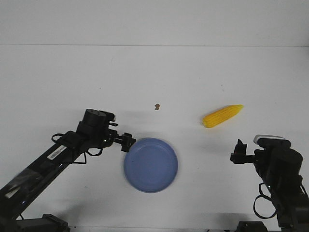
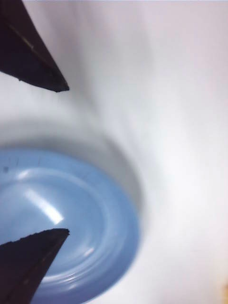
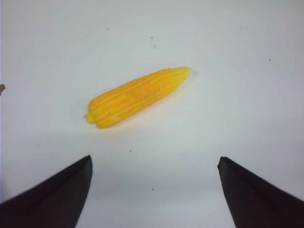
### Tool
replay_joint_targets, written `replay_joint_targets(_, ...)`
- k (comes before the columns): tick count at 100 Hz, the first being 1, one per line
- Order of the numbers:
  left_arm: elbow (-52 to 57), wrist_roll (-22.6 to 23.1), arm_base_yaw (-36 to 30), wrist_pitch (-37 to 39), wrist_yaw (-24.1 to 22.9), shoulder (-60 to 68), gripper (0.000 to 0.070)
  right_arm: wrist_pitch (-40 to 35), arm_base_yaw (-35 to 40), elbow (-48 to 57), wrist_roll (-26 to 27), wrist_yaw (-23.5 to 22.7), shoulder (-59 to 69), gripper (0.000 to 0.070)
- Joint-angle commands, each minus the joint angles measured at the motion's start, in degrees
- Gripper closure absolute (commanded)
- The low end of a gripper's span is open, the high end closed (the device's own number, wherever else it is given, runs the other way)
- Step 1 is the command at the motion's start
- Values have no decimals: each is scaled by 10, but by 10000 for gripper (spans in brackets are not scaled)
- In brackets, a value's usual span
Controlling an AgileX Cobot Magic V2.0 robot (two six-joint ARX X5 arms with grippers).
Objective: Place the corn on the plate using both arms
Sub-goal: 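Grasp the yellow corn cob with the right gripper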
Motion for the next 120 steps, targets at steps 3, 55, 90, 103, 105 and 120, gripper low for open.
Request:
replay_joint_targets(3,24,37,13,-7,-83,-37,110,9,0,9,4,0,3,142)
replay_joint_targets(55,33,90,108,-91,-230,-142,111,142,0,9,161,-8,136,141)
replay_joint_targets(90,33,89,108,-90,-230,-142,111,313,0,10,286,-82,375,141)
replay_joint_targets(103,33,85,108,-90,-230,-142,112,346,0,15,310,-91,432,141)
replay_joint_targets(105,33,85,108,-90,-230,-142,112,348,0,16,313,-91,439,141)
replay_joint_targets(120,33,84,108,-90,-230,-142,112,364,0,37,317,-93,483,141)
